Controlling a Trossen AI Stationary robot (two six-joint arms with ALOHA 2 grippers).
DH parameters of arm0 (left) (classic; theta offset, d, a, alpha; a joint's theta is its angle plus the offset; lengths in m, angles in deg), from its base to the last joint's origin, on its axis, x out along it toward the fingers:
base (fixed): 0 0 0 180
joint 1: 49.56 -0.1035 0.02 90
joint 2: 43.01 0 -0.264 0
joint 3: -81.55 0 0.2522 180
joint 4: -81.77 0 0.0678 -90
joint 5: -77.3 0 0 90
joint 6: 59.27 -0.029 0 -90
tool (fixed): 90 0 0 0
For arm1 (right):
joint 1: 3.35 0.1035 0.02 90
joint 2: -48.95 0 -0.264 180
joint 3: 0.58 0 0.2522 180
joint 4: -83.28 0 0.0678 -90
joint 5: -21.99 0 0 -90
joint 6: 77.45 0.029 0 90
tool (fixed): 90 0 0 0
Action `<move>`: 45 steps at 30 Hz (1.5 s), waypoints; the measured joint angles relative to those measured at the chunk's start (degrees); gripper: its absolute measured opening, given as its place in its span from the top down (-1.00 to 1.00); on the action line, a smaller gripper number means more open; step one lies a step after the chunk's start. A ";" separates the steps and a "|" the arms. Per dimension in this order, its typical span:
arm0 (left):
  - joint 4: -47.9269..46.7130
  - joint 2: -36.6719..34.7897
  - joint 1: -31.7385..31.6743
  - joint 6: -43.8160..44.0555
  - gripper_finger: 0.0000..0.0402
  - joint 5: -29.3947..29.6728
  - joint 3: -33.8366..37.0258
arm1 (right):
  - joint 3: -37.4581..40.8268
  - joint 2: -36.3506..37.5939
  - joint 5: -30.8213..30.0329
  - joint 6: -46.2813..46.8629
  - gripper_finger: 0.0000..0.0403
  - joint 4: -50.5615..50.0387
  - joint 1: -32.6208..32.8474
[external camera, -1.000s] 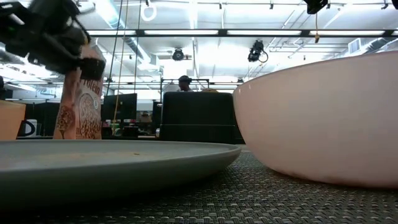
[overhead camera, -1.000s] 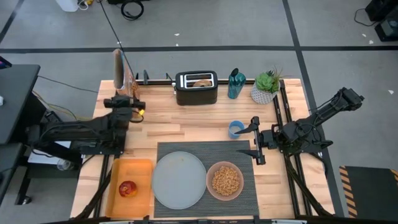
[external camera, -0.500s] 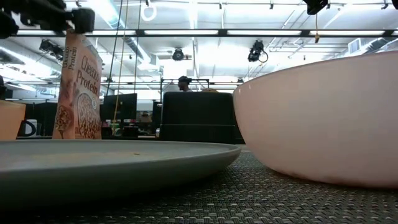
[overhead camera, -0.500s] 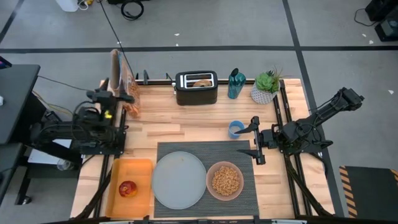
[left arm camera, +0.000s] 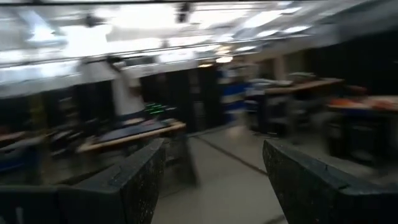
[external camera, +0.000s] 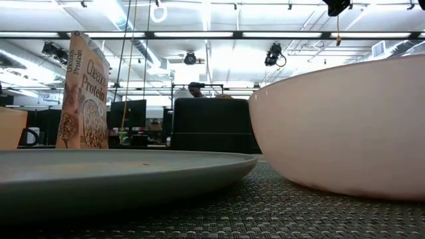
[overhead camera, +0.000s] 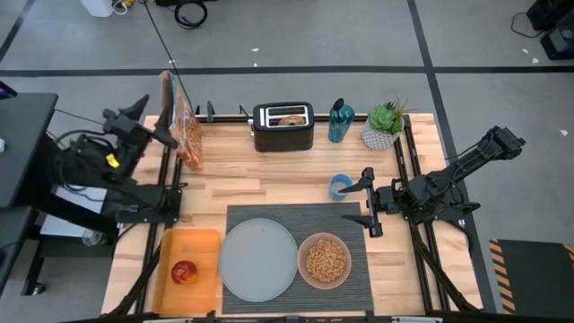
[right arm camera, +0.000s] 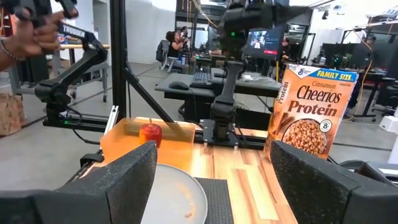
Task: Arrange a breakfast setting
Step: Put the sliced bread on the gray plate
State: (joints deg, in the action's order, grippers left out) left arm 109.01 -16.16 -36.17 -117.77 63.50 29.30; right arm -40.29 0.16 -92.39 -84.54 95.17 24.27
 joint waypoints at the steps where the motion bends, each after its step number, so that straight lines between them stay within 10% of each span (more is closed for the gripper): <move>1: -4.93 0.51 1.96 2.19 -0.38 -0.45 -1.93 | 0.00 0.00 0.00 -0.02 -0.59 0.00 0.00; 8: -43.63 5.91 18.83 25.50 -0.37 -22.11 -14.83 | 0.00 0.00 -0.01 -0.17 -0.59 -0.33 0.00; 16: -59.11 15.52 30.28 47.47 -0.19 -23.13 -22.64 | 0.00 0.00 -0.02 0.57 -0.59 -0.60 0.00; 23: -75.25 25.80 36.59 86.43 -0.04 -34.26 -26.10 | 0.00 0.02 0.19 3.75 -0.59 -3.50 0.00; 28: -82.77 32.51 38.73 108.32 0.07 -40.73 -26.41 | 0.00 -0.11 2.84 3.65 -0.59 -3.52 0.04; 45: -82.41 40.39 38.77 141.52 0.22 -54.50 -26.44 | 0.00 -8.02 3.04 -5.37 -0.57 4.81 -1.64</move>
State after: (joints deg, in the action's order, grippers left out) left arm 26.60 24.23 2.61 23.75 9.01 2.86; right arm -40.29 -7.86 -89.35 -89.91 99.98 22.62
